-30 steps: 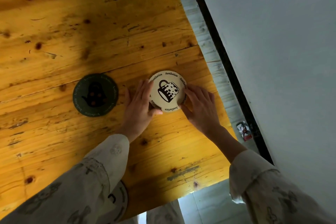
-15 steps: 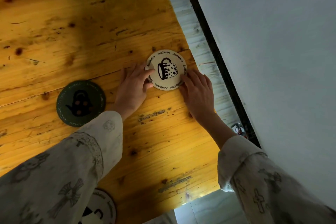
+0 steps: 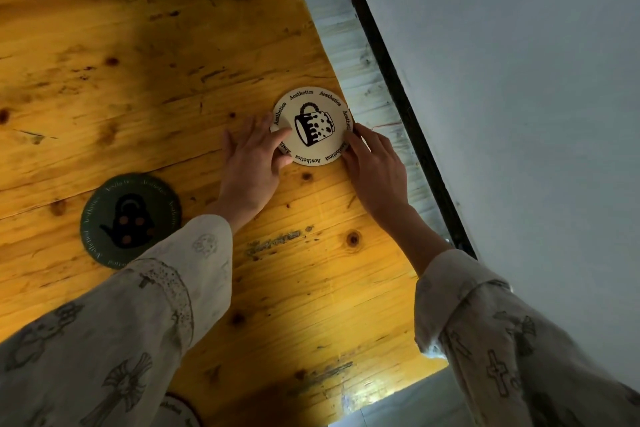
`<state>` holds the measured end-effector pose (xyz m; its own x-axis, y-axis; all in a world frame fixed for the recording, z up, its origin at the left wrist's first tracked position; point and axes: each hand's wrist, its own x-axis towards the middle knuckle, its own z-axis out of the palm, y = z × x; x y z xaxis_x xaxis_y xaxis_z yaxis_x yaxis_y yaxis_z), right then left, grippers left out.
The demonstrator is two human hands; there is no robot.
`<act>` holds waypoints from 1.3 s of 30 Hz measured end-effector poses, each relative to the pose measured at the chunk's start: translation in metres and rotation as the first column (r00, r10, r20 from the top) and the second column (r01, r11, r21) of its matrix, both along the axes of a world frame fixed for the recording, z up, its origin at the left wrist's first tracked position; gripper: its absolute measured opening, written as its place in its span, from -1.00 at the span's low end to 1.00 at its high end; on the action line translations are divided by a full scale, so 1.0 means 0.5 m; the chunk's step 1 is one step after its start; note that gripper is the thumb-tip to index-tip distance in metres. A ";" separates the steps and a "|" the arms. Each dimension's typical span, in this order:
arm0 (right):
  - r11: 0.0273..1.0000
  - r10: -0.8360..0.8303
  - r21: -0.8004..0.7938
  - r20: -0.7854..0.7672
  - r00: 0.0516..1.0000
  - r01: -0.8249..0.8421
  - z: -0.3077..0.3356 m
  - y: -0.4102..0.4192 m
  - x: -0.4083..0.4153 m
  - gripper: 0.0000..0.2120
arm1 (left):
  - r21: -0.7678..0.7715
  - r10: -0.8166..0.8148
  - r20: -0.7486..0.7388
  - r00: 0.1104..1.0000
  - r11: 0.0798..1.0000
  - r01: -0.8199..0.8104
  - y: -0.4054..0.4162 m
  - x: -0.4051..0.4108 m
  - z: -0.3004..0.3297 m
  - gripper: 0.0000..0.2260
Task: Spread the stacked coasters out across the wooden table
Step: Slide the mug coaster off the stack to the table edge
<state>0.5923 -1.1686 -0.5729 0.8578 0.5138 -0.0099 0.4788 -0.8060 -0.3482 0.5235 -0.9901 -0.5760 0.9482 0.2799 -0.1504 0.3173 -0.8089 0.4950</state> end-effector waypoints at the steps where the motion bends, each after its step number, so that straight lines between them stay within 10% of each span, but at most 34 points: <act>1: 1.000 0.000 0.003 0.002 1.000 0.000 0.001 0.000 -0.001 -0.67 | 0.000 0.001 -0.007 1.000 1.000 -0.001 -0.001 0.001 0.001 -0.58; 20: 0.997 -0.042 0.061 -0.109 0.993 0.049 0.003 0.007 -0.011 -0.61 | 0.101 -0.026 -0.034 0.999 0.994 0.029 0.000 0.004 -0.011 -0.57; 28: 0.988 -0.037 -0.152 -0.289 0.957 -0.008 0.035 -0.007 -0.091 -0.44 | 0.016 -0.206 -0.324 0.923 0.975 0.223 0.019 -0.077 0.024 -0.43; 39: 0.977 -0.037 -0.189 -0.613 0.789 -0.101 0.123 0.035 -0.408 -0.54 | -0.235 0.233 -0.232 0.944 0.929 -0.287 0.013 -0.535 0.120 -0.63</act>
<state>0.3884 -1.1512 -0.5116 0.6189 0.4677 -0.6310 0.2481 -0.8787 -0.4079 0.2562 -0.9836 -0.5158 0.7908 0.4375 -0.4280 0.6115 -0.5346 0.5833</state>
